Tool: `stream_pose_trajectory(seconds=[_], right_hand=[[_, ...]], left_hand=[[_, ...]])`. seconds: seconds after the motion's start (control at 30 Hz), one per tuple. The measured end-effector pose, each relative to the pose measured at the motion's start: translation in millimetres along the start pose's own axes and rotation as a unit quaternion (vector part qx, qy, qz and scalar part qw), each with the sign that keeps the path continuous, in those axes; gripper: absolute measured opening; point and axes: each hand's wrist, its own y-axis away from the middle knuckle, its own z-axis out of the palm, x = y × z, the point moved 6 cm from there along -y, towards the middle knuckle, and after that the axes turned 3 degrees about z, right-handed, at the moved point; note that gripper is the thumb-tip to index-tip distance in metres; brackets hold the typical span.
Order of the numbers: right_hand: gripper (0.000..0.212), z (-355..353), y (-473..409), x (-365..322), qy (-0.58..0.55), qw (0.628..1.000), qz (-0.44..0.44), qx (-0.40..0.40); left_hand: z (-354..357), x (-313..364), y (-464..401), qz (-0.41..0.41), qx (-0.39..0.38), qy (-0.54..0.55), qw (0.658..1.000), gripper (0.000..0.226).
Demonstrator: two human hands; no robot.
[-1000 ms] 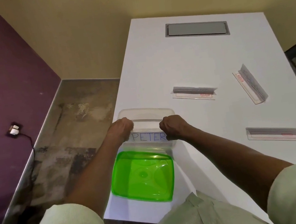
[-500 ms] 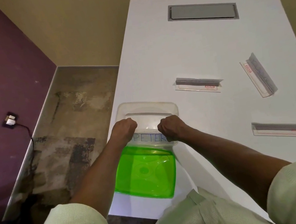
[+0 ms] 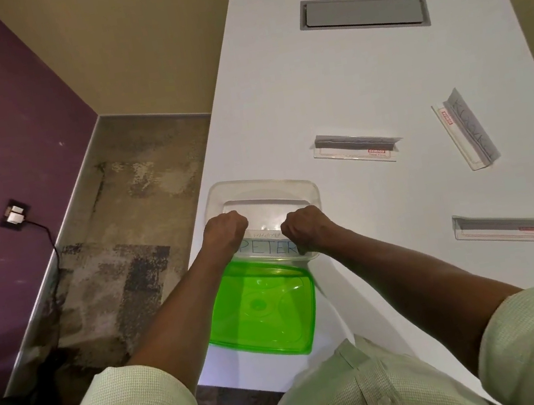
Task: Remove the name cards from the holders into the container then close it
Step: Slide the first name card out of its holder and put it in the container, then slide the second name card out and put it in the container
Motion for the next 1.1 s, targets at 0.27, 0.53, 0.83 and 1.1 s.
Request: stream_pose_trajectory(seconds=[0.27, 0.53, 0.83, 1.1], right_hand=[[0.040, -18, 3, 7, -0.068, 0.995, 0.013, 0.077], [0.037, -58, 31, 26, -0.094, 0.966, 0.051, 0.233], [0.024, -81, 72, 56, -0.106, 0.944, 0.102, 0.296], [0.031, -75, 121, 99, -0.106, 0.927, 0.150, 0.329]], left_hand=[[-18, -8, 5, -0.019, -0.005, 0.003, 1.000, 0.024], [-69, -18, 15, -0.110, 0.123, 0.111, 0.980, 0.019], [-112, 9, 30, -0.118, 0.261, 0.163, 0.944, 0.031], [-139, 44, 25, -0.117, 0.283, 0.183, 0.934, 0.057]])
